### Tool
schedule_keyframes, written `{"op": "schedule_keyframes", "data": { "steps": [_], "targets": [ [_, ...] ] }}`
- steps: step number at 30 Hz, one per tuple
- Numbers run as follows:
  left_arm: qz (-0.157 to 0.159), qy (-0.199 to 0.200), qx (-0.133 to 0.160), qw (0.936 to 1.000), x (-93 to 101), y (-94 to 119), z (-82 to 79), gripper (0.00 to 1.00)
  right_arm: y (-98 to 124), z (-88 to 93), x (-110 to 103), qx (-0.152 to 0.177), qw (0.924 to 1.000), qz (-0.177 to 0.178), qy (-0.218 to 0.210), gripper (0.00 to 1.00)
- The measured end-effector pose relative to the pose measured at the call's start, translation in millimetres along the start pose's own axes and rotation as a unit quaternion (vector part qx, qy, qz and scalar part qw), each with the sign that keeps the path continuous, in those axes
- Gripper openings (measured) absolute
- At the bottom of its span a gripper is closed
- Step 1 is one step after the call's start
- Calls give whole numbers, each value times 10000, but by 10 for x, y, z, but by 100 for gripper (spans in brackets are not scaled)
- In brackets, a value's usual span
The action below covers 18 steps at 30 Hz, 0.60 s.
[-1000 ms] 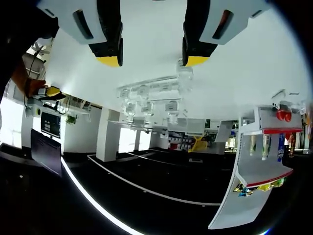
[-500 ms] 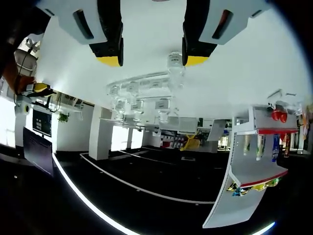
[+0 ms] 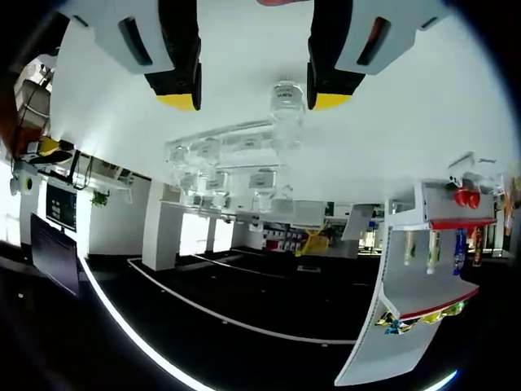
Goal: Identify the label on the chemical reagent bottle, grasp the chemical reagent bottle, and place it in the designated position on the reagent rack
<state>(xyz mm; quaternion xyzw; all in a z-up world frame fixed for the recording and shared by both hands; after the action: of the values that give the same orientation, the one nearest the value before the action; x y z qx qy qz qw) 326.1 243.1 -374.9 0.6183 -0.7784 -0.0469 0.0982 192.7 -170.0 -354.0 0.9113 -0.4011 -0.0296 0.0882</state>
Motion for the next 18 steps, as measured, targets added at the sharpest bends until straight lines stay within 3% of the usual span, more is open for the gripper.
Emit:
{"op": "schedule_keyframes", "data": {
  "steps": [18],
  "targets": [
    [-284,150,135,9994,-21,-312,-20,51,61,12,0,29,10000,36,-65,36]
  ]
}}
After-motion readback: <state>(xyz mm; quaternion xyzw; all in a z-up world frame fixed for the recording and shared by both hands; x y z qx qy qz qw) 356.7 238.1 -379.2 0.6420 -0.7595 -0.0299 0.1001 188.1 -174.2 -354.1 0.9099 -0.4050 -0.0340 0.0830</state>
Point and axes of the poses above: the point that each gripper's makers call its tool centre point, and the gripper's own axes: y roughly backward along the fingers, x roughly to its right, z roughly out of its underside, the point moved 5 cm from there along y, roughly backward along the fingers, and after that the axes turned 13 degrees about -z, right-handed, at the moved point
